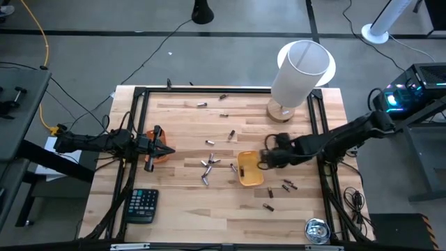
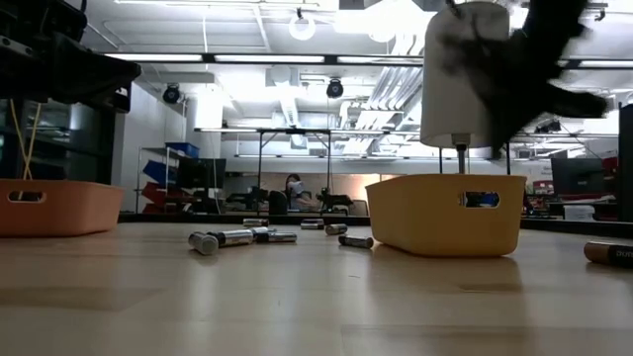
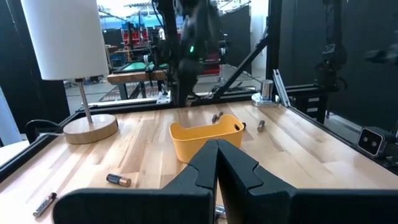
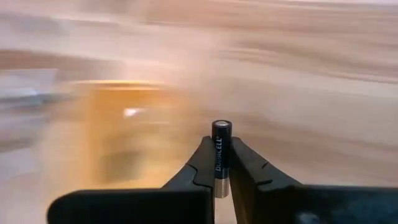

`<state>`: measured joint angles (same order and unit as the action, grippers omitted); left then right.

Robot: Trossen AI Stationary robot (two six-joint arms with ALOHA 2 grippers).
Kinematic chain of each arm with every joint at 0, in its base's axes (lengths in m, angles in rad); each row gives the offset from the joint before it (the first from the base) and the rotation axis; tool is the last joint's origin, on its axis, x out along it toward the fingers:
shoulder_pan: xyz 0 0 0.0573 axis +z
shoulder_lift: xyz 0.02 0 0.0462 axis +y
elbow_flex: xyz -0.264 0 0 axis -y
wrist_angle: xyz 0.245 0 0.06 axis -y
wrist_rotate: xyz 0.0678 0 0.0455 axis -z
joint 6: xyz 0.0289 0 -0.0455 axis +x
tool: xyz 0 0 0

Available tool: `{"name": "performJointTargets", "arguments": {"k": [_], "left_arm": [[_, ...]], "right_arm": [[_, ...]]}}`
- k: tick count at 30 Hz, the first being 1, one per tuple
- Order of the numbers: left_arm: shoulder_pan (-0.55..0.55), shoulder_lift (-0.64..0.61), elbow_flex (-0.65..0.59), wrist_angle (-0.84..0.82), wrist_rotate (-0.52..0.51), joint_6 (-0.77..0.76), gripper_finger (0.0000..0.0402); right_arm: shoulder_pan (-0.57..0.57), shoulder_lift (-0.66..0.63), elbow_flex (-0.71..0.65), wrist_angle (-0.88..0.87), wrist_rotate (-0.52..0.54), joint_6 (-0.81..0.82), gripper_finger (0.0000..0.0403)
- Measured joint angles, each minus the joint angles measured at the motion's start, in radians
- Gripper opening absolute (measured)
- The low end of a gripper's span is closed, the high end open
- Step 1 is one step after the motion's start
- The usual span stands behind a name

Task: Sort batteries
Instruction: Put the black battery into the yellow bin

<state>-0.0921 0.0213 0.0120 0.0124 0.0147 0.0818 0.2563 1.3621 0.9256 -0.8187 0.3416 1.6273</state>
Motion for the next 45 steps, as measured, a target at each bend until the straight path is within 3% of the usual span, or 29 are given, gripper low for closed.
{"name": "performJointTargets", "arguments": {"k": [6,10,17,21,25,28,31,37,45], "left_arm": [[0.000,0.001,0.000,-0.002,0.000,0.000,0.0000],[0.000,0.001,0.000,-0.001,0.000,0.000,0.0000],[0.000,0.001,0.000,-0.002,0.000,0.000,0.0000],[0.000,0.001,0.000,-0.002,0.000,0.000,0.0000],[0.000,0.002,0.000,-0.003,0.000,0.000,0.0000],[0.000,0.002,0.000,-0.004,0.000,0.000,0.0000],[0.000,0.002,0.000,-0.005,0.000,0.000,0.0000],[0.000,0.002,0.000,-0.004,0.000,0.000,0.0000],[0.000,0.002,0.000,-0.004,0.000,0.000,0.0000]], "right_arm": [[-0.002,0.074,0.040,0.344,-0.071,-0.192,0.0014],[-0.013,0.125,0.060,0.288,-0.130,-0.210,0.0049],[-0.023,0.131,0.061,0.349,-0.159,-0.238,0.0163],[-0.025,0.119,0.094,0.334,-0.345,-0.348,0.0195],[0.081,0.117,0.142,0.062,-0.459,-0.339,0.0194],[0.181,0.117,0.143,-0.179,-0.467,-0.245,0.0185],[0.245,0.117,0.093,-0.298,-0.468,-0.145,0.0175],[0.208,0.117,-0.060,-0.243,-0.456,-0.128,0.0159],[0.056,0.117,-0.218,-0.122,-0.394,-0.271,0.0158]]}}
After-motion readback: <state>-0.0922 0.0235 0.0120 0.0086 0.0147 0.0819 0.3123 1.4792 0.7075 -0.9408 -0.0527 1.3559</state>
